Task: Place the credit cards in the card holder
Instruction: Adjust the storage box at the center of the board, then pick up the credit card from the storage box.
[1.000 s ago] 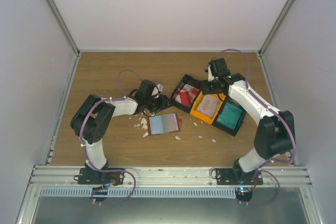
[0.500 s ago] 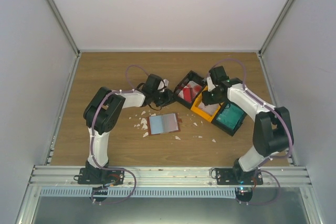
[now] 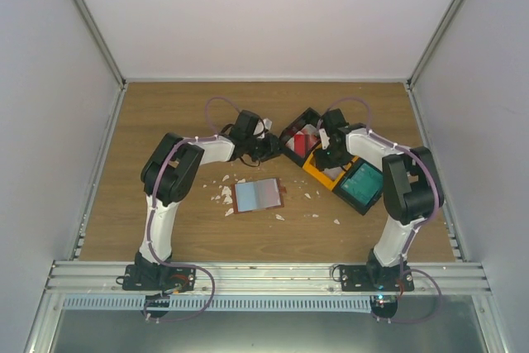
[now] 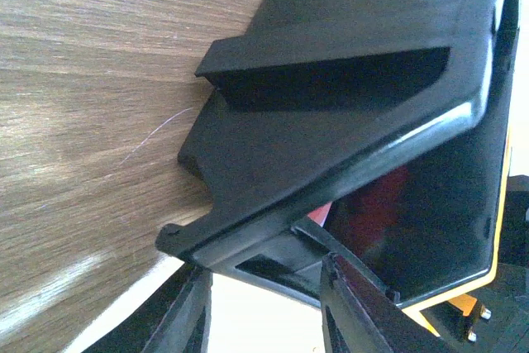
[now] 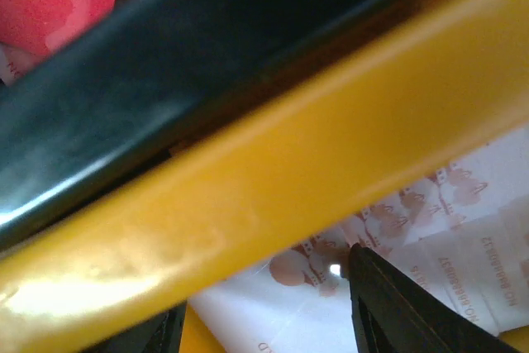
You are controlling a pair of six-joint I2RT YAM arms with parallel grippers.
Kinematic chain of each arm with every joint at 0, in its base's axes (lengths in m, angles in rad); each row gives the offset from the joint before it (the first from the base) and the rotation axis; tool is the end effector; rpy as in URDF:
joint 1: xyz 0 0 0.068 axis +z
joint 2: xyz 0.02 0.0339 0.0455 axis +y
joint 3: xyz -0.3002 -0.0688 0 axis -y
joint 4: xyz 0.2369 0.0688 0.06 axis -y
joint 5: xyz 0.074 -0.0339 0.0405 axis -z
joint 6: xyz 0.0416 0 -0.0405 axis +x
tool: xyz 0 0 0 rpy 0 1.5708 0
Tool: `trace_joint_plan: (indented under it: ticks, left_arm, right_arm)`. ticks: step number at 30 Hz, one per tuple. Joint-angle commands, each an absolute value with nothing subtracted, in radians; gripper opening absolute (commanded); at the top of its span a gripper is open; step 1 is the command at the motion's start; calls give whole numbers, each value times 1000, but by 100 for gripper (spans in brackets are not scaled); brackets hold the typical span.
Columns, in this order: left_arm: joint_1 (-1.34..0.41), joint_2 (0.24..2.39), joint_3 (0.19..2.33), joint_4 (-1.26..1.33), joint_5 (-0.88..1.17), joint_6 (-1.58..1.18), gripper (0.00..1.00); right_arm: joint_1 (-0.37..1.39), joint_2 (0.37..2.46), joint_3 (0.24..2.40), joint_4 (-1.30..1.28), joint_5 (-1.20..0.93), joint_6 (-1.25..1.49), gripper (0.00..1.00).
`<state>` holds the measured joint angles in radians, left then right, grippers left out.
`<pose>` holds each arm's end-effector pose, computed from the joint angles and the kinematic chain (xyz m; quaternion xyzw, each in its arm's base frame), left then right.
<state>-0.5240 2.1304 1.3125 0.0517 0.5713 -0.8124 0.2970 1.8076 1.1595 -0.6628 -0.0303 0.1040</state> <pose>0.3902 -0.2515 0.1605 -0.0177 0.8896 -0.4363 0.1342 0.3297 0.1022 0.1984 -0.0975 0.9867 0.0405 0.1240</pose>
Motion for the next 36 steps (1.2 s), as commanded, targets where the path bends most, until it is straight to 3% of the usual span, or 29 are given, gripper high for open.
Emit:
trace_joint_plan:
  ticks: [1, 7, 13, 20, 27, 36]
  left_arm:
    - [-542, 2133, 1336, 78, 579, -807, 40]
    - [-579, 2071, 1276, 88, 533, -839, 44]
    - [-629, 2008, 1189, 130, 496, -897, 41]
    - [-679, 2022, 1188, 163, 531, -914, 34]
    - [-743, 2072, 1259, 120, 496, -914, 30]
    - [-786, 2130, 1313, 65, 449, -909, 25]
  right_arm:
    - [292, 1852, 1172, -673, 25, 89, 57]
    - [291, 1877, 1175, -676, 8, 92, 61]
    - [290, 1878, 1184, -691, -104, 87, 61]
    - [285, 1855, 1202, -704, -116, 114, 50]
    - [284, 1835, 1200, -713, -141, 106, 33]
    - [284, 1815, 1192, -707, -218, 88, 29]
